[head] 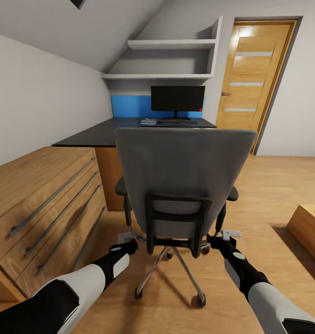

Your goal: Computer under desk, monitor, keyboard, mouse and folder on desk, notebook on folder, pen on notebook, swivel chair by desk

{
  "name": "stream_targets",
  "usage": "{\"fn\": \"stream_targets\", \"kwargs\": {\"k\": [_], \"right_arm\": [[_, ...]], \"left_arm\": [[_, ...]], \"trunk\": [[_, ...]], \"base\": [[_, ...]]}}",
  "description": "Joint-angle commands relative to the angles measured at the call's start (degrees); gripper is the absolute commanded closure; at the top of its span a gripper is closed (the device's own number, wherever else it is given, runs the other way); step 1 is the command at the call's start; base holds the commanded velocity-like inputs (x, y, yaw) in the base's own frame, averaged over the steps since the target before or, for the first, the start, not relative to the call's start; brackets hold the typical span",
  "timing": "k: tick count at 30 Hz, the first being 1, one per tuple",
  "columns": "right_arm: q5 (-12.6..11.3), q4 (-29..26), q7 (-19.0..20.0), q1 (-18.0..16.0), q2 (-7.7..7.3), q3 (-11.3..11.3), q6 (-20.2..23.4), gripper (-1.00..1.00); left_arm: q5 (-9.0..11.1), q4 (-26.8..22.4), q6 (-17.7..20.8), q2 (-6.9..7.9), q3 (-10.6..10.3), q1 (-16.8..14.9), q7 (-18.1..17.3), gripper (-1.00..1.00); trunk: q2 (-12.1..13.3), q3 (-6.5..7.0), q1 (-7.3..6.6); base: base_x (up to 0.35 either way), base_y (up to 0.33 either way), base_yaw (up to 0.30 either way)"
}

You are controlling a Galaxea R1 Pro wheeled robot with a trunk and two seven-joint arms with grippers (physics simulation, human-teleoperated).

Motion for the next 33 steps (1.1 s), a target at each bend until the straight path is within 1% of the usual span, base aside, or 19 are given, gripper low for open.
{"fn": "stream_targets", "kwargs": {"k": [1,12,27,33], "right_arm": [[-0.2,0.0,0.0,0.0,0.0,0.0,-0.2,-1.0],[-0.2,0.1,-0.1,0.0,0.0,-0.1,-0.4,-1.0],[-0.3,0.1,0.0,0.0,-0.1,-0.1,-1.2,-1.0],[-0.3,0.0,0.0,0.0,-0.15,-0.1,-1.2,-1.0]], "left_arm": [[0.4,-0.1,0.0,-0.03,-0.7,0.0,0.0,-1.0],[0.5,-0.1,0.0,-0.03,-0.7,0.0,0.0,-1.0],[0.5,0.0,0.1,-0.03,-0.7,0.0,0.0,-1.0],[0.5,0.0,0.2,-0.03,-0.7,0.0,0.0,-1.0]], "trunk": [[0.0,-0.05,0.02],[0.0,-0.06,0.02],[0.0,-0.94,0.02],[0.0,-1.04,0.02]], "base": [[0.32,-0.132,0.0],[0.32,-0.133,0.012],[0.32,-0.133,0.152],[0.32,-0.137,0.039]]}}
